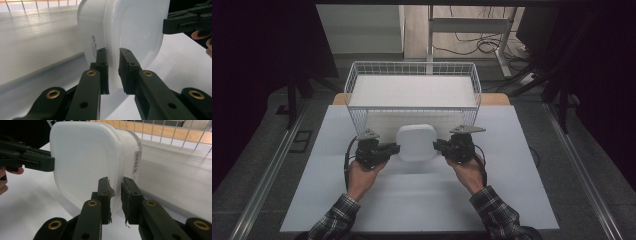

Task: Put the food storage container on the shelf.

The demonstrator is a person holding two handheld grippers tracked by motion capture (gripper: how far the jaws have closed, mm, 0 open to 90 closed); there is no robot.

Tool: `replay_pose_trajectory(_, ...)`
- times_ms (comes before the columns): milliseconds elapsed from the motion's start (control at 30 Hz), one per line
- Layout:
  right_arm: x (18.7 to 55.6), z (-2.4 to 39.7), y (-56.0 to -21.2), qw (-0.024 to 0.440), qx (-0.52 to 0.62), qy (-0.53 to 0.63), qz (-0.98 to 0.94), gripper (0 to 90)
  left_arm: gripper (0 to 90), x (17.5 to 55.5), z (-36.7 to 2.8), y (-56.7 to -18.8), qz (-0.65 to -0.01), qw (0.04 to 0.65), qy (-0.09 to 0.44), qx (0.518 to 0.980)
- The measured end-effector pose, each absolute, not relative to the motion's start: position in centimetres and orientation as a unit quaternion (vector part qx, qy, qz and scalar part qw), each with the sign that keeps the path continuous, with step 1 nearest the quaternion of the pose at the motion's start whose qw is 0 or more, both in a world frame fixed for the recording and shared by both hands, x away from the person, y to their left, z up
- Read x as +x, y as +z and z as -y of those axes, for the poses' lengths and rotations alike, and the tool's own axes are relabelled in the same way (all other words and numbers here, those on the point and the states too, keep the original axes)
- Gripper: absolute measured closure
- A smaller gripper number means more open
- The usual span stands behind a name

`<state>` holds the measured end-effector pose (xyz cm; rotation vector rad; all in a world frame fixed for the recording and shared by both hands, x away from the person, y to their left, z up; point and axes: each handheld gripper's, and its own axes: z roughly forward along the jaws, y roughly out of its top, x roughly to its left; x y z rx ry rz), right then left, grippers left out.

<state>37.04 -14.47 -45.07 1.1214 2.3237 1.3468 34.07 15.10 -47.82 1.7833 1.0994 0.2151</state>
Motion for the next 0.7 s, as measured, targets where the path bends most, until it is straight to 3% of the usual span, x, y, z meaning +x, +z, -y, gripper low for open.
replay_pose_trajectory(700,40.1,13.9,-47.0,0.129,0.403,0.446,-0.789,75.7,76.5,37.5,-14.3,-49.2,-0.473,0.479,0.108,0.731)
